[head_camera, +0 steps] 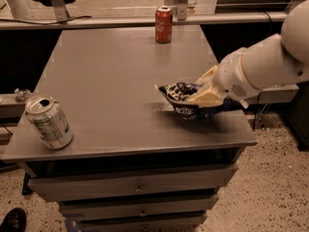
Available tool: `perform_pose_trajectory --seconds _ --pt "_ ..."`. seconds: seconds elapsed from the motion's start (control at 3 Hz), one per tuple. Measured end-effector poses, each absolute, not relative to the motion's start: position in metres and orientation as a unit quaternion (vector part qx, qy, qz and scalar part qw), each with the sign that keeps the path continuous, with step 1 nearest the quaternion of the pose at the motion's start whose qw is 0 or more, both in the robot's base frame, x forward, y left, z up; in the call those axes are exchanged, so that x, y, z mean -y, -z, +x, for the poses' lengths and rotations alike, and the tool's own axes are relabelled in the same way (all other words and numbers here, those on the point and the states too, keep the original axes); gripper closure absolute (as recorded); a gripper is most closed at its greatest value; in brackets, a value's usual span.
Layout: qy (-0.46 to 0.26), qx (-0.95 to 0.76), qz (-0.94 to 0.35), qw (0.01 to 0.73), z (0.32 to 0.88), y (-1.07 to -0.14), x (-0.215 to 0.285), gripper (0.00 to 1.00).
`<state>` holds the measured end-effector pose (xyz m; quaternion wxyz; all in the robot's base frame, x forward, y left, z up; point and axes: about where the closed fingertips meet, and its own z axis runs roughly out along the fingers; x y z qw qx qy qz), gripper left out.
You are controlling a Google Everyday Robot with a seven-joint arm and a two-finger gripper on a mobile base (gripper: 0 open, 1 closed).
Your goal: Move blue chip bag near coke can
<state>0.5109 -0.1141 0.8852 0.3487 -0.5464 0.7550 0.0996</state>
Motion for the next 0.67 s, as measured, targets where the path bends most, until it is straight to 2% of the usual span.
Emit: perform_pose_trajectory --seconds 0.33,0.67 --pt "-0.061 -0.745 -0.548 0.374 0.545 -0.93 0.131 1.0" --pt "-0.051 -0.739 -0.546 0.391 0.552 -0.951 0.132 1.0"
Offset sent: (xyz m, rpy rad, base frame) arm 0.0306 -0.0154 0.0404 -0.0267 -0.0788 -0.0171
